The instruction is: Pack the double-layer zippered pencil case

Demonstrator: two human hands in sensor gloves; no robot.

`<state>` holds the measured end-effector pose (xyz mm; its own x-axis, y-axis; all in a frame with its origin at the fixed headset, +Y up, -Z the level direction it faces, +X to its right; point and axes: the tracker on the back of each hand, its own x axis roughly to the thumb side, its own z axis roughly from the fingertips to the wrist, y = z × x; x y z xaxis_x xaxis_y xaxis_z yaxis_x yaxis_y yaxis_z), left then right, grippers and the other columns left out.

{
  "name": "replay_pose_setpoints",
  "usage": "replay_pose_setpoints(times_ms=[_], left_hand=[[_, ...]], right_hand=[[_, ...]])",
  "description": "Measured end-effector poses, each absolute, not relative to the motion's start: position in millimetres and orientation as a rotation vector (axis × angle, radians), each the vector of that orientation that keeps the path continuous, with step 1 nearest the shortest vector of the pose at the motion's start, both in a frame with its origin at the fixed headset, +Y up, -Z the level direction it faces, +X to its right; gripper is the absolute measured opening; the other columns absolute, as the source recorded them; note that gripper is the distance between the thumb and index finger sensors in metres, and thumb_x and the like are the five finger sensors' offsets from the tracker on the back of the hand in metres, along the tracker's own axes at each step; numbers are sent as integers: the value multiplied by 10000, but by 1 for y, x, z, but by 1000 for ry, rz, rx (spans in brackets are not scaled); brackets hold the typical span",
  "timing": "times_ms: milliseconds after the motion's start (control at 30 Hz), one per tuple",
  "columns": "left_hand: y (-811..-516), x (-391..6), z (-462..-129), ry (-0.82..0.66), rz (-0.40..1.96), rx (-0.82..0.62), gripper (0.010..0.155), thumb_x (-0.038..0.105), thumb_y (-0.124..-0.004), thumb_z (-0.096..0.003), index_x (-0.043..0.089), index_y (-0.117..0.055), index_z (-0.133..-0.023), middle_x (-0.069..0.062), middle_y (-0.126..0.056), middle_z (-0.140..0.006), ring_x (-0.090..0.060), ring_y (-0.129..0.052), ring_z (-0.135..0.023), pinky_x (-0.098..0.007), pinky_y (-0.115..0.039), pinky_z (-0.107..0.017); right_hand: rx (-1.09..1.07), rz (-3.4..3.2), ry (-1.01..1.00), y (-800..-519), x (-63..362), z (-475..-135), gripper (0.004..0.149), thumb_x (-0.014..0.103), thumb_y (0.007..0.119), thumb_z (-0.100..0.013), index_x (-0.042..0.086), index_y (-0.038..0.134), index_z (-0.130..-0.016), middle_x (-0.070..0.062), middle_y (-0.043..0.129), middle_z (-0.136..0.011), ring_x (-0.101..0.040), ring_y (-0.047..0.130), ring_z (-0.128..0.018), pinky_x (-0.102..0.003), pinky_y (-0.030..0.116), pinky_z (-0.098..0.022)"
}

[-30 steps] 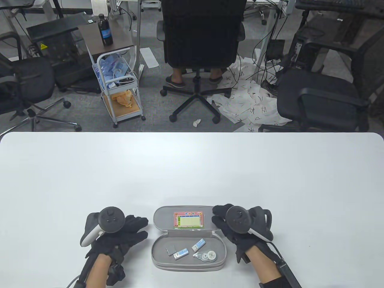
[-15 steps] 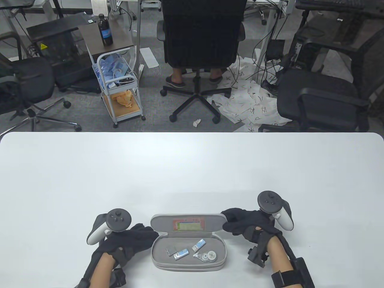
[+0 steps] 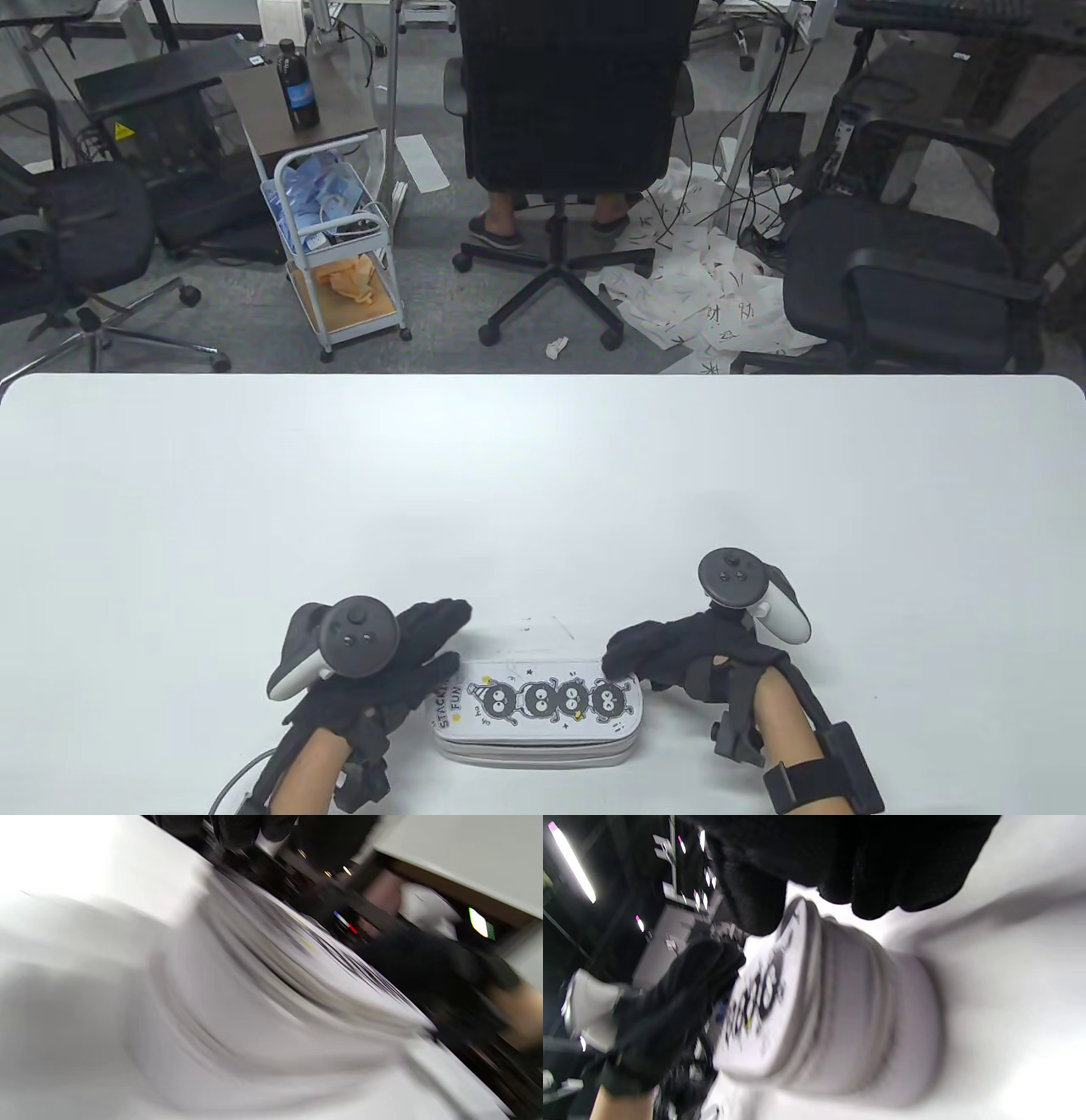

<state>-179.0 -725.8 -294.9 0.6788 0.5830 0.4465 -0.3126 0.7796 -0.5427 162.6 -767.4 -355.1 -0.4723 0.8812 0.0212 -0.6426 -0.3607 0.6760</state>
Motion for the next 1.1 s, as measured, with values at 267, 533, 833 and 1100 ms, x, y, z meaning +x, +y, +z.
replay_pose_setpoints(times_ms=[267,533,833,1100], left_hand=[[-737,-137,-281,-718,73,-506,1012,476,-897,-525,224,-167,-1179,-231,-224,-1223,-609,-356,-1057,-772,-499,-716],[-742,-131,-282,-702,22,-521,1007,456,-863,-533,213,-115,-1160,-252,-168,-1208,-617,-368,-1036,-768,-515,-714],[-738,-135,-282,-672,2,-472,1037,553,-875,-502,228,-154,-1173,-202,-296,-1229,-508,-549,-1015,-696,-658,-689],[-735,-137,-283,-480,-78,-228,1012,749,-764,-493,173,-331,-1203,-273,-643,-1112,-442,-912,-767,-357,-930,-410]], right_hand=[[609,2215,757,-771,140,-360,479,155,729,-471,407,756,-878,-43,716,-1058,-349,795,-846,-420,778,-550],[546,2251,839,-781,137,-363,428,245,708,-456,294,754,-878,-36,782,-945,-265,778,-770,-410,750,-536],[724,2644,451,-749,138,-351,389,284,706,-436,269,755,-821,3,821,-837,-246,822,-710,-382,774,-517],[752,2823,264,-728,148,-345,383,300,730,-461,203,793,-826,-29,867,-794,-254,858,-673,-383,793,-494]])
